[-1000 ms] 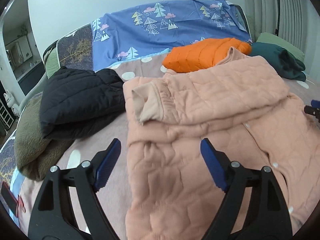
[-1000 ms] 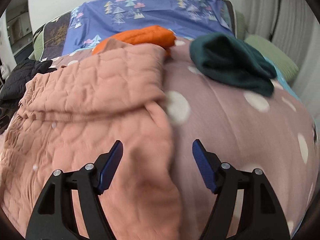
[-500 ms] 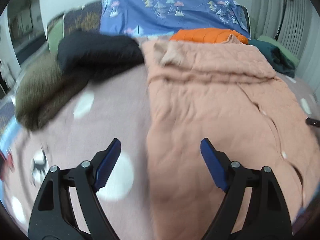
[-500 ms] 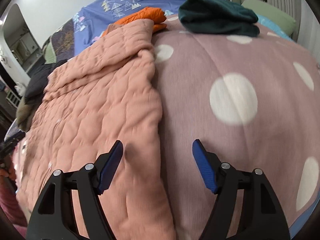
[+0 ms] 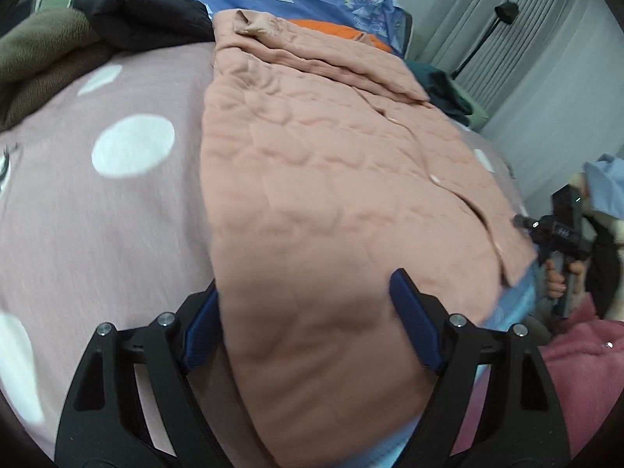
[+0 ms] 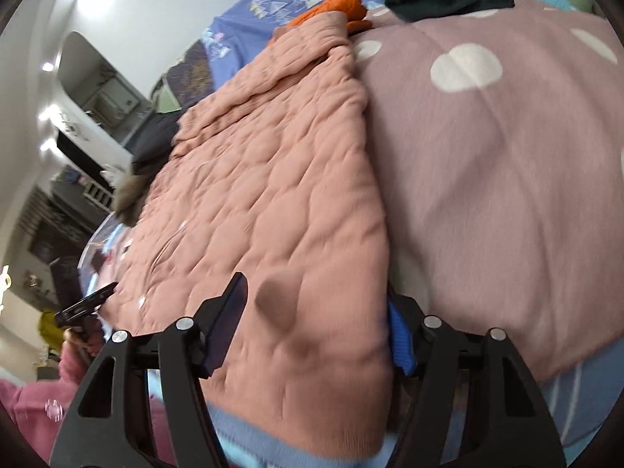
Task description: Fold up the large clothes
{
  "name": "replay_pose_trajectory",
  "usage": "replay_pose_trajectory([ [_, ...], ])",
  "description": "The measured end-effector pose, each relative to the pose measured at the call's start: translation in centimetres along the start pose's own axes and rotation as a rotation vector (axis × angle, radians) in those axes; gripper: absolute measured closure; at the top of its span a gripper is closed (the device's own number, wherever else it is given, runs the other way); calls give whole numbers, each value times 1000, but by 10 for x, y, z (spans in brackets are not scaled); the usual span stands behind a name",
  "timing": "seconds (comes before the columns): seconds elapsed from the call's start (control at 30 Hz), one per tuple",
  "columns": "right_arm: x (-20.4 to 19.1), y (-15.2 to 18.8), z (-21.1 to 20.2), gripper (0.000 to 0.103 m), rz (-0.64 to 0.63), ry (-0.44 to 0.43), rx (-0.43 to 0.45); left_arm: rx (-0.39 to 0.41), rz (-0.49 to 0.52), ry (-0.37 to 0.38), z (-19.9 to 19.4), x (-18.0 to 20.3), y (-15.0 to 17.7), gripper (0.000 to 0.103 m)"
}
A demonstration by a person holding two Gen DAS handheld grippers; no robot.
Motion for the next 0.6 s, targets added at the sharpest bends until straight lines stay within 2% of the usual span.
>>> replay_pose_trajectory([
  [0.03, -1, 0, -1, 36, 9, -13, 0, 9, -17, 15, -1, 1, 2, 22],
  [0.07, -2, -2, 0, 42, 18, -25, -1, 14, -27, 22, -1, 1, 1, 22],
  [0.1, -6, -5, 1, 50, 30, -43, -6, 17, -31, 28, 0, 2, -3, 28],
  [0.13, -10, -8, 2, 70, 48, -76, -14, 18, -27, 37, 1, 4, -6, 53],
  [0.17, -16, -11, 0, 88, 71, -114, -14, 19, -19, 35, 2, 7, -11, 64],
  [0.2, -23, -18, -5, 89, 86, -146, 9, 28, -8, 19, 1, 10, -16, 82],
  [0.23, -29, -23, -11, 91, 83, -162, 32, 47, 7, 3, -4, 14, -25, 90],
  [0.37, -64, -50, -53, 94, 44, -252, 149, 189, 87, -21, -47, 42, -63, 92],
  [0.43, -82, -58, -74, 94, 7, -267, 204, 270, 143, -53, -76, 60, -82, 93],
  [0.6, -116, -58, -143, 94, -81, -334, 349, 409, 200, -45, -140, 93, -100, 93],
])
Point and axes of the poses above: each gripper's, at about its wrist camera, not at the fingertips, and z roughly the way its jaws point, x to its right, y to its underside, the point moved 8 cm from there along z, roughly the way its jaws point, and after that the axes turned 8 degrees about z, right-handed, at the moved point
